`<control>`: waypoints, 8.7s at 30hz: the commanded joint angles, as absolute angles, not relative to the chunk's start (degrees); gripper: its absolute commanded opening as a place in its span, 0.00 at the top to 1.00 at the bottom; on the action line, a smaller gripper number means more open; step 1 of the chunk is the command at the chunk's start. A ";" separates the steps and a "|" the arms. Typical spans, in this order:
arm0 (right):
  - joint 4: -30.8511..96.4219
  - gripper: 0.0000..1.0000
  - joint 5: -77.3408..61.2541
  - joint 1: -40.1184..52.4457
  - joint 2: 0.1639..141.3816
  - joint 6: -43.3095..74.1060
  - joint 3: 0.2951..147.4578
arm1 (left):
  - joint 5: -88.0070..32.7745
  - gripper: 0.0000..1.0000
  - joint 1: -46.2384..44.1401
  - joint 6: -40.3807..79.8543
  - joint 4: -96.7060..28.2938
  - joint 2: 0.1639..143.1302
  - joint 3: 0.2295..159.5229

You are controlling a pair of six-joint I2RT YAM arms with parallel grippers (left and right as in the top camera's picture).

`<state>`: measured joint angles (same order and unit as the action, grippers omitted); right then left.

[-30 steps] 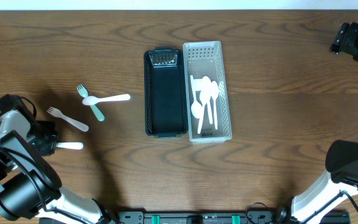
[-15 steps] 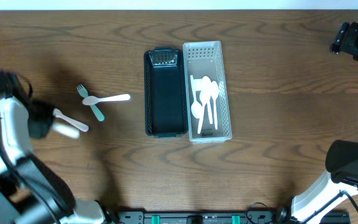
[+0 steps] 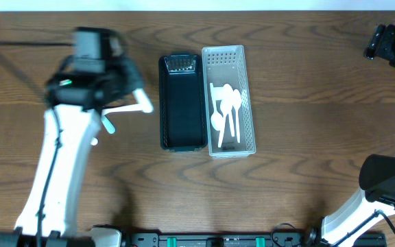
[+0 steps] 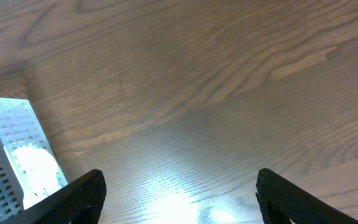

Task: Pack container
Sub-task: 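Carry the fork with left gripper into the black tray and release, then move left gripper back and grasp a white fork on the table, then carry the fork with left gripper into the black tray and release, then lower left gripper onto the last white fork and grasp it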

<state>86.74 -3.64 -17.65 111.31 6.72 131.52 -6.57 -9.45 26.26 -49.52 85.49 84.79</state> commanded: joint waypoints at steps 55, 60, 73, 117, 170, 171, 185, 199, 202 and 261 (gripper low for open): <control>87.48 0.20 -4.97 -17.17 110.74 6.33 132.20 | 6.59 0.29 26.20 36.38 -60.12 101.97 88.77; 88.05 0.20 -4.97 -17.17 110.74 6.33 132.20 | 2.83 0.27 27.97 38.28 -59.66 109.91 88.73; 89.58 0.20 -4.97 -17.17 110.74 6.33 132.20 | 2.15 0.25 28.01 38.24 -56.69 124.27 88.73; 91.31 0.21 -4.97 -17.17 110.74 6.35 132.20 | 2.15 0.66 28.08 37.12 -50.37 125.49 88.73; 92.23 0.21 -4.97 -17.17 110.74 6.33 132.20 | 0.47 0.94 -25.15 23.14 -44.64 94.59 89.23; 92.25 0.21 -4.97 -17.17 110.74 6.33 132.20 | 0.47 0.94 -25.47 23.14 -44.38 96.05 89.23; 92.60 0.20 -4.97 -17.17 110.74 6.33 132.20 | 0.40 0.94 -22.28 19.49 -44.88 111.98 89.23; 92.58 0.20 -4.97 -17.19 110.74 6.28 132.20 | 0.45 0.56 -22.13 12.67 -45.56 112.01 89.30; 92.58 0.19 -4.97 -17.17 110.74 6.07 132.20 | 0.47 0.56 -22.13 11.18 -46.65 109.45 90.52; 92.60 0.18 -4.97 -17.17 110.74 5.50 132.20 | -3.90 0.38 15.09 19.00 -49.34 127.81 98.43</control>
